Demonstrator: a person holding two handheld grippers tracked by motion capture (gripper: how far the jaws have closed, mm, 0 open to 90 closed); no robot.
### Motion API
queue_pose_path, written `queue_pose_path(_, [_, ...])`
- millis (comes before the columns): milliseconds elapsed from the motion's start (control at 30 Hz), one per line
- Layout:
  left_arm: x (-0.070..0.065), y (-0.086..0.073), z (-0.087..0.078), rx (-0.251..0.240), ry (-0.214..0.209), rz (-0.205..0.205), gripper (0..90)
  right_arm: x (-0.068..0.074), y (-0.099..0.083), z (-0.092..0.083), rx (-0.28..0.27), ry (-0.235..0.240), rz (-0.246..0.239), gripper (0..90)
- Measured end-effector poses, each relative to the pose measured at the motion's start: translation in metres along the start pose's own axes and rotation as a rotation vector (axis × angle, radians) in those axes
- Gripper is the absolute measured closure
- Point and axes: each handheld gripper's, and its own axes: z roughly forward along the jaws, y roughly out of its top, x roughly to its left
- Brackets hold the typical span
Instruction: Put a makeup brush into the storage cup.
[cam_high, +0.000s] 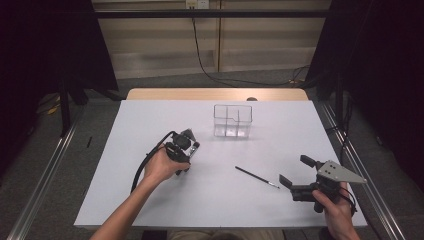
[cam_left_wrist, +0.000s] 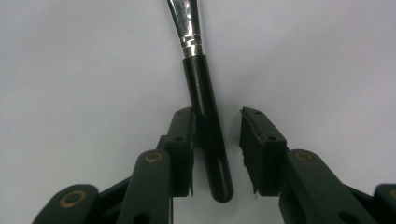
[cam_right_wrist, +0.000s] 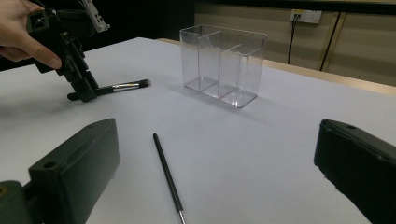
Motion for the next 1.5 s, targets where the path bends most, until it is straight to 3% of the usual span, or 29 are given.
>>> queue_pose_path(433, [0.000, 0.000, 0.000, 0.002, 0.029, 0.012, 77.2, 0.000, 0.000, 0.000, 0.002, 0.002, -0.001, 0.0])
queue_pose_path(933, [0.005, -0.001, -0.001, -0.009, 0.001, 0.017, 80.2, 0.000, -0.001, 0.001, 0.006, 0.002, -0.004, 0.0])
queue_pose_path(1233, [0.011, -0.007, -0.003, -0.056, -0.041, -0.012, 80.2, 0.000, -0.001, 0.001, 0.005, 0.002, -0.005, 0.0])
queue_pose_path(1500, [0.014, -0.011, -0.004, -0.111, -0.050, -0.029, 80.2, 0.000, -0.001, 0.001, 0.007, 0.000, -0.004, 0.0])
